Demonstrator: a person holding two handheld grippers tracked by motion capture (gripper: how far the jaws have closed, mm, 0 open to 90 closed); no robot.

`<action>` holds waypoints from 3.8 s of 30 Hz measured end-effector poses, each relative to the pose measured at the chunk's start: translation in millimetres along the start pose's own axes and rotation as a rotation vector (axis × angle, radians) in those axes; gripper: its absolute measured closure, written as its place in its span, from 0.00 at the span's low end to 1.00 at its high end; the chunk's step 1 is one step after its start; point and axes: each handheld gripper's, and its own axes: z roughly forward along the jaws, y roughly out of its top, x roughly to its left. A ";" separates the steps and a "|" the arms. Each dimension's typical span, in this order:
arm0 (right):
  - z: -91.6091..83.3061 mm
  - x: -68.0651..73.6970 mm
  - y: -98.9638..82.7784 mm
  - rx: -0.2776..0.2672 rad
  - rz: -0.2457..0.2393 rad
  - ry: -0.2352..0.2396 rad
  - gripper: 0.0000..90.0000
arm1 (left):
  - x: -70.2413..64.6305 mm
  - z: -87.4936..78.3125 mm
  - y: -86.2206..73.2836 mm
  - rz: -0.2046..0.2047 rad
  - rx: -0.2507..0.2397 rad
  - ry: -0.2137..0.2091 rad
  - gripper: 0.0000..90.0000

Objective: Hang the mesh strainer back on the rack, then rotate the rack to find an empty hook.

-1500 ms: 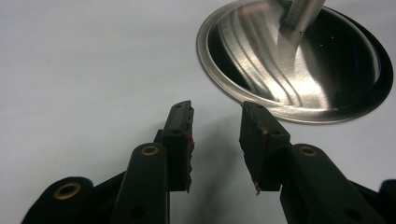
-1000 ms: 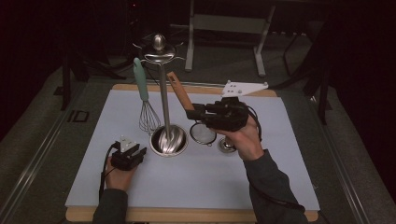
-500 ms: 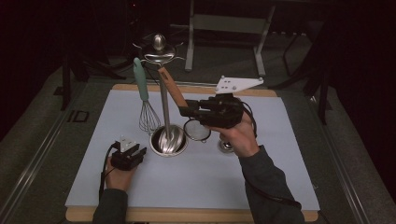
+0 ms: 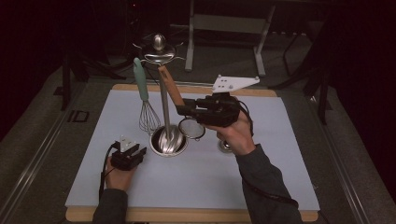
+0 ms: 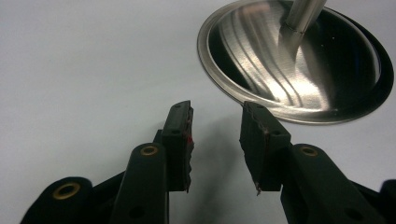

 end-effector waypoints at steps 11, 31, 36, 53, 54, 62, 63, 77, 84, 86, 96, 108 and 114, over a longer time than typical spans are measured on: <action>13.0 -8.5 3.2 0.025 0.012 -0.027 0.80 | 0.1 0.0 0.0 0.000 0.001 0.001 0.71; 39.4 -19.3 4.6 0.068 0.000 -0.112 0.77 | 0.1 0.0 0.0 0.000 0.000 0.000 0.71; 43.0 -19.1 5.7 0.083 -0.007 -0.155 0.74 | 0.1 0.0 0.0 -0.001 0.000 0.000 0.71; 44.4 -18.1 2.4 0.134 -0.048 -0.210 0.70 | 0.1 0.3 0.0 -0.004 0.001 0.002 0.71; 43.9 -18.0 1.9 0.136 -0.052 -0.211 0.70 | 0.1 0.3 0.0 -0.004 0.001 0.002 0.71; 39.9 -20.9 -4.0 0.163 -0.072 -0.226 0.70 | 0.1 0.2 0.0 -0.002 0.002 0.002 0.71; 38.1 -21.8 -5.3 0.167 -0.074 -0.230 0.69 | 0.1 0.2 0.0 -0.003 0.002 0.002 0.71; 25.8 -30.9 -18.5 0.199 -0.065 -0.265 0.68 | 0.1 0.3 0.0 -0.004 0.001 0.002 0.71; 21.0 -33.7 -26.0 0.230 -0.070 -0.277 0.68 | 0.2 0.3 0.1 -0.005 0.004 0.003 0.71; 19.8 -33.8 -28.3 0.239 -0.071 -0.284 0.68 | 0.1 0.3 0.1 -0.006 0.003 0.003 0.71; 14.0 -37.3 -43.0 0.292 -0.079 -0.305 0.67 | 0.0 0.3 0.0 -0.004 0.003 0.004 0.71; -2.7 -41.8 -75.0 0.310 -0.042 -0.331 0.64 | -0.5 0.4 0.2 0.002 0.004 0.009 0.71; -6.9 -43.9 -98.8 0.351 -0.041 -0.368 0.63 | -1.9 -0.1 0.3 0.012 0.003 0.016 0.72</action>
